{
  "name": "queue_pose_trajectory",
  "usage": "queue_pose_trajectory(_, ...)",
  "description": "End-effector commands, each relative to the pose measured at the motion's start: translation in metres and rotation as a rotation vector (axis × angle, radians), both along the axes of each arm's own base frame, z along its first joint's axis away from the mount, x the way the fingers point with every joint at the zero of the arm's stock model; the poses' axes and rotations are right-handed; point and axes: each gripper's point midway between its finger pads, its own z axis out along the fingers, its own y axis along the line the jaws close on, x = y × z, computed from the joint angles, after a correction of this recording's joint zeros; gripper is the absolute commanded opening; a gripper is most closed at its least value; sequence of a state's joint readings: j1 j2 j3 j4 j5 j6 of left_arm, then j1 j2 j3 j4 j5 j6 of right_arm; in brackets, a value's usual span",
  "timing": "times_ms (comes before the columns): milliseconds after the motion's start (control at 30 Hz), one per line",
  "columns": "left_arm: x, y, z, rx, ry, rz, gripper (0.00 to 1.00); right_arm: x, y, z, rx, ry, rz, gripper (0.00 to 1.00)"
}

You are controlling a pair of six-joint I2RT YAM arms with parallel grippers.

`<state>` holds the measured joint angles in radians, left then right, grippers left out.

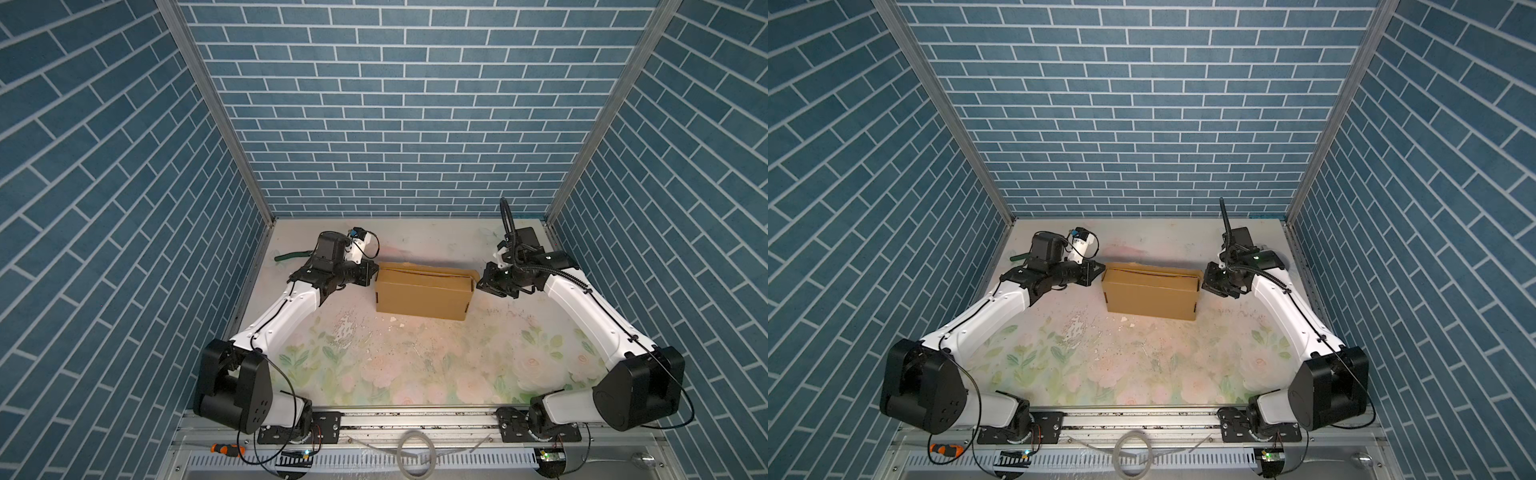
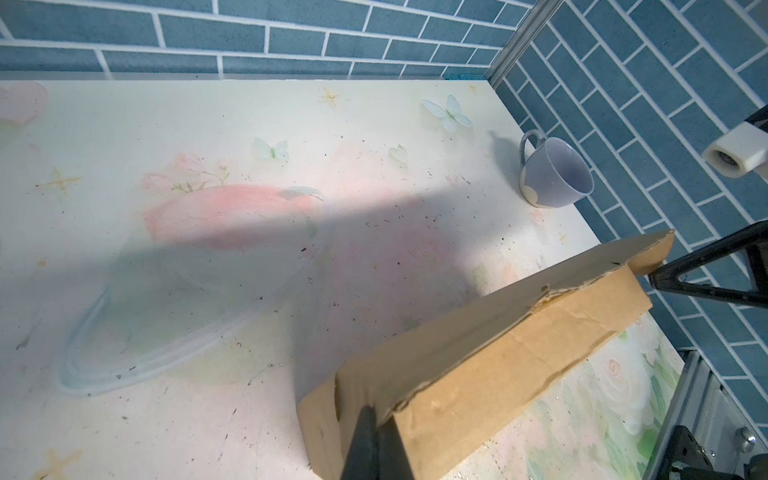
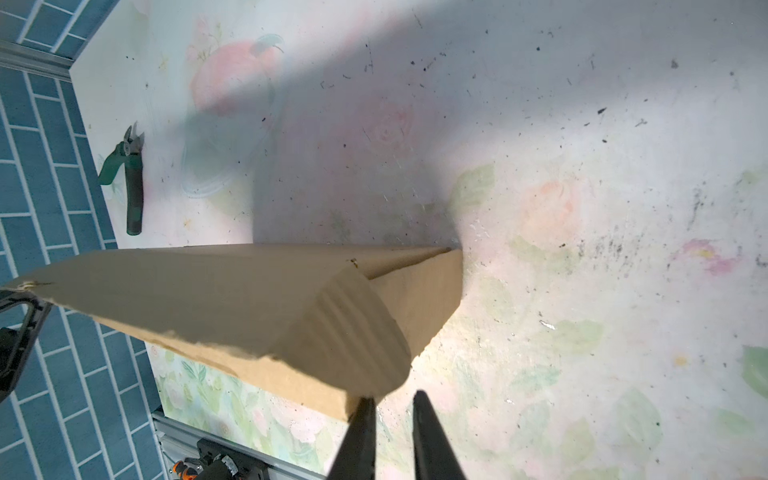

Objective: Fold the paper box

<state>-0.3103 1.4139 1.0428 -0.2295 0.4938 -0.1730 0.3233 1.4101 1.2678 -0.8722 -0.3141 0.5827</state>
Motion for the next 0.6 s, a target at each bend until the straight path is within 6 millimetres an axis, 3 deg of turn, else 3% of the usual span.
queue_pose_trajectory(0,-0.035,0.004,-0.057,0.072,0.231,-0.015,0.00,0.002,-0.001,0.010,-0.048,-0.021,0.036,0.25)
queue_pose_trajectory(300,-0.035,0.003,-0.057,0.072,0.232,-0.019,0.00,0.011,-0.004,0.020,-0.179,-0.051,0.124,0.27)
queue_pose_trajectory(567,-0.035,0.003,-0.057,0.072,0.232,-0.021,0.00,0.012,-0.002,0.005,-0.233,-0.017,0.172,0.27)
